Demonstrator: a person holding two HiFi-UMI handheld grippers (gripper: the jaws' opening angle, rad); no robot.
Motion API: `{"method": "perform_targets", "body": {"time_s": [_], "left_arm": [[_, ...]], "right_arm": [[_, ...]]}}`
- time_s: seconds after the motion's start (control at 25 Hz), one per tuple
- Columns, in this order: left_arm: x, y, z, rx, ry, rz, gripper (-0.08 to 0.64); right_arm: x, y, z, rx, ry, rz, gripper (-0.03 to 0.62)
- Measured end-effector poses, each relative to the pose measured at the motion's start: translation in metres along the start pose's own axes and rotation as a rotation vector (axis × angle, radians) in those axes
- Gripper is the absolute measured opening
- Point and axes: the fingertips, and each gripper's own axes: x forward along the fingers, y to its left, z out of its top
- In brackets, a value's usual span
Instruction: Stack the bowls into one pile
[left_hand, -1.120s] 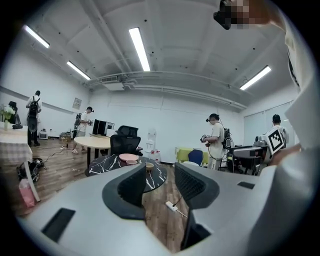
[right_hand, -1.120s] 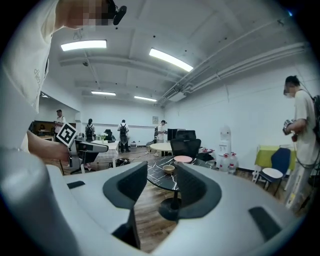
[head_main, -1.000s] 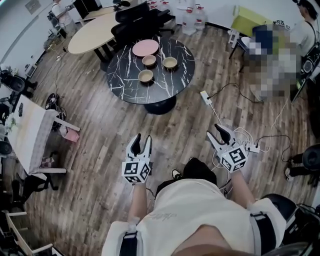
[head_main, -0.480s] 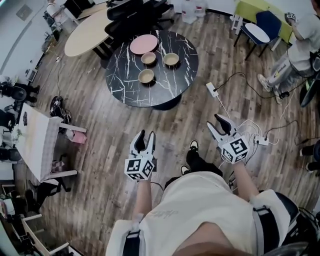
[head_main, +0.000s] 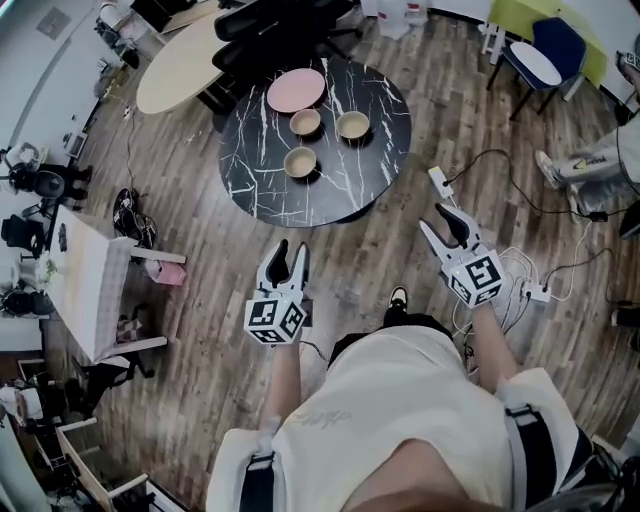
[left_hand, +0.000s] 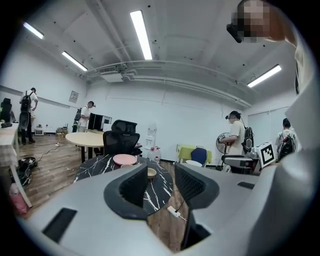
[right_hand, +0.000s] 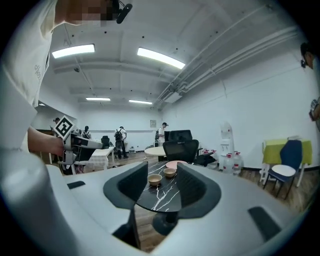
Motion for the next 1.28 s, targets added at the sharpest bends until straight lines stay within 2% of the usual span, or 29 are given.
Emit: {"method": "perform_targets", "body": {"time_s": [0.16, 0.32, 0.56, 0.92, 1.08, 1.28], "left_arm": [[0.022, 0.002, 0.005, 0.019, -0.002, 0.007, 0.181], [0.037, 0.004, 0.006, -0.003, -0.007, 0.022, 0.181], [0.054, 0.009, 0.003, -0.029, 0.008, 0.038, 0.181], [0.077, 0.051, -0.019, -0.068, 0.068, 0.070, 0.181], [0.105, 0.069, -0.008, -0.082, 0.055, 0.053, 0.181], [0.134, 0.093, 0.013, -0.047, 0.037, 0.033, 0.181]], "right_arm": [[0.007, -0.016, -0.011, 0.036, 0.001, 0.000, 0.178], [0.013, -0.030, -0.019, 0.093, -0.006, 0.005, 0.172], [0.035, -0.041, -0.024, 0.056, 0.023, 0.041, 0.173], [0.079, -0.033, -0.039, 0.061, 0.085, 0.092, 0.173], [0.107, -0.043, -0.027, 0.050, 0.099, 0.088, 0.172], [0.154, -0.049, -0.001, 0.005, 0.099, 0.099, 0.172]]}}
